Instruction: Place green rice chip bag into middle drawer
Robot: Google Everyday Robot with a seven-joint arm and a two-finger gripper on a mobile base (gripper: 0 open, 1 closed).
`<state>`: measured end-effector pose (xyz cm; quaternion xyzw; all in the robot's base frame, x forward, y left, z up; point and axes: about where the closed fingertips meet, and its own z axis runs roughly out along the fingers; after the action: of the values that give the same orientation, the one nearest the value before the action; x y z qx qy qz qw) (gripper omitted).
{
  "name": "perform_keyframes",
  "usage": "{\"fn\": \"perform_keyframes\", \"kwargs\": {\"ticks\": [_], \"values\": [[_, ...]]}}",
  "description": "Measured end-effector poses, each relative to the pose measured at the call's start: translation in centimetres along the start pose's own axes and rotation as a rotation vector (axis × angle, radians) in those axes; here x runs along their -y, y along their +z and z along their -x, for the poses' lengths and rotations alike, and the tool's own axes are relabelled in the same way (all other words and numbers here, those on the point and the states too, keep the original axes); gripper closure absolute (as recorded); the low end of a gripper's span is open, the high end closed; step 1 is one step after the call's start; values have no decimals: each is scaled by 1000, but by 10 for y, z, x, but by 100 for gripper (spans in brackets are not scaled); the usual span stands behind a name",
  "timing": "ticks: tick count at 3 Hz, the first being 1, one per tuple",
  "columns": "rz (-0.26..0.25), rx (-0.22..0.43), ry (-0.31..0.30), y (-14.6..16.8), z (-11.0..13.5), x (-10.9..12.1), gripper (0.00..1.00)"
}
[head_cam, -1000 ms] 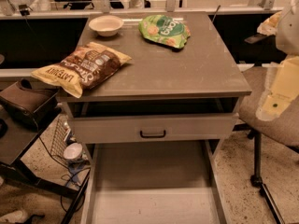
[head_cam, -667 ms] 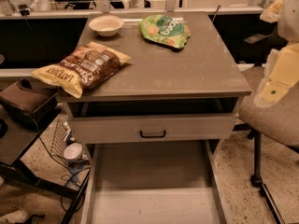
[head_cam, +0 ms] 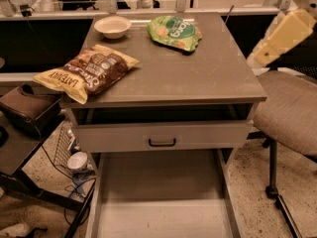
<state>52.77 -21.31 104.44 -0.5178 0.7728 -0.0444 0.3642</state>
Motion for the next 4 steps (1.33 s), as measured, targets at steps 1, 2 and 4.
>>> {"fn": "perform_keyframes", "kwargs": {"ticks": [1,2,4], "values": [[-123,155,69,16,31,48,0],[-116,162,68,23,36,49,0],[-11,248,51,136,110,71,0]]}}
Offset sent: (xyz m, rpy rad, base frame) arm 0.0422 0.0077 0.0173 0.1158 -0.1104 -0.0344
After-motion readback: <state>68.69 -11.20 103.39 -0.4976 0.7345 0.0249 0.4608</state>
